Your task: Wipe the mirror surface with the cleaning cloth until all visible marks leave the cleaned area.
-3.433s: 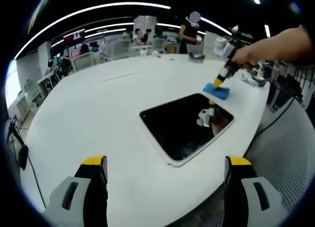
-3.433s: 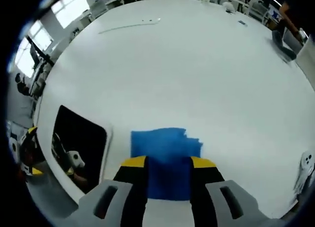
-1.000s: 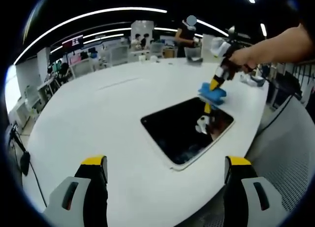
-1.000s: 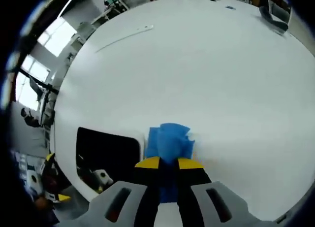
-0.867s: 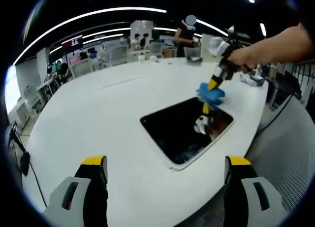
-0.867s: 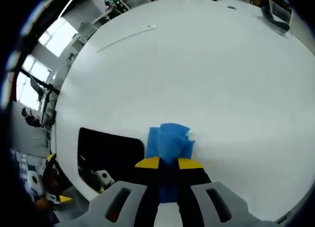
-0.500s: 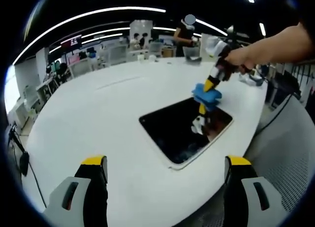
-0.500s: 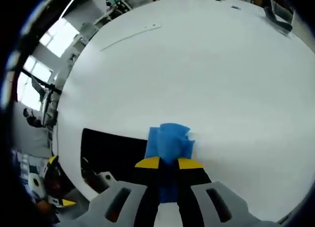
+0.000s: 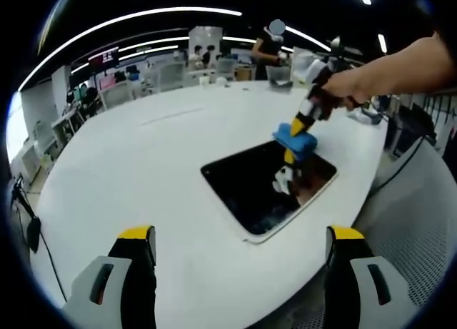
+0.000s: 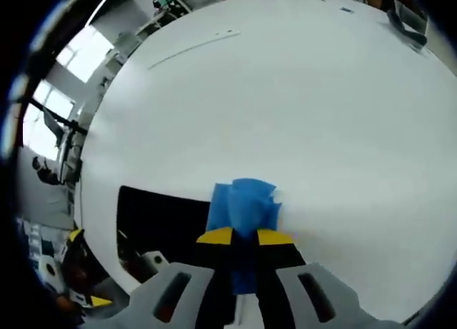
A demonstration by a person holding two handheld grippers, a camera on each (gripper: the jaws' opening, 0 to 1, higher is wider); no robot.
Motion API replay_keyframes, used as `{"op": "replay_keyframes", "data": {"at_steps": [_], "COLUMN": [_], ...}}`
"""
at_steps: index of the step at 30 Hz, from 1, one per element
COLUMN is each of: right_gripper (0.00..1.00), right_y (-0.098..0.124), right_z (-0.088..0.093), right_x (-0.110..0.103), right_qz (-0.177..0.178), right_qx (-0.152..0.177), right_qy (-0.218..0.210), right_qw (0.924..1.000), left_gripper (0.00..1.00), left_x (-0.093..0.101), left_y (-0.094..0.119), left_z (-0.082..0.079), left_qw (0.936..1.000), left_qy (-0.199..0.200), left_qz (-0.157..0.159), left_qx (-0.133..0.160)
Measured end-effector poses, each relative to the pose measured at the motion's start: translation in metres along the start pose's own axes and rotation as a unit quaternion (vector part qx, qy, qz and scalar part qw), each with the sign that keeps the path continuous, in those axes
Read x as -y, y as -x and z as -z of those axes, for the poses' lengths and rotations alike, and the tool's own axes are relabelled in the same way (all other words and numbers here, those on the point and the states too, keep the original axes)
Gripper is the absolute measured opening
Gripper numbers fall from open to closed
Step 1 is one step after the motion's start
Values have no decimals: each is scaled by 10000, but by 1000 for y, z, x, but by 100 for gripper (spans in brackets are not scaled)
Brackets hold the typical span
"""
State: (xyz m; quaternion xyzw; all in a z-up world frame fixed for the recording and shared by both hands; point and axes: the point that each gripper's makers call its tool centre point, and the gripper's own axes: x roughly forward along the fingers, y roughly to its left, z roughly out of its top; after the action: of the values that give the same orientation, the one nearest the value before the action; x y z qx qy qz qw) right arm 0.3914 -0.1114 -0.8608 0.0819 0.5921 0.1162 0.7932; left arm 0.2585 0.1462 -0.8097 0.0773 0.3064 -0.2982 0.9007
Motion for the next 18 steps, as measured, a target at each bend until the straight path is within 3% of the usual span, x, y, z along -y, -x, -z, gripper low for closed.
{"op": "replay_keyframes", "data": {"at_steps": [18], "right_gripper": [4], "right_y": [-2], "right_z": [-2], "right_x": [-16], "right_qz": [51], "right_qx": [-66], "right_qy": [21], "right_qw": [10000], "left_gripper": [99], "left_x": [-1], "left_y": [0], "left_z": [0], "left_qw": [10000], "left_qy": [18], "left_qz": [-16], "left_qx": [3]}}
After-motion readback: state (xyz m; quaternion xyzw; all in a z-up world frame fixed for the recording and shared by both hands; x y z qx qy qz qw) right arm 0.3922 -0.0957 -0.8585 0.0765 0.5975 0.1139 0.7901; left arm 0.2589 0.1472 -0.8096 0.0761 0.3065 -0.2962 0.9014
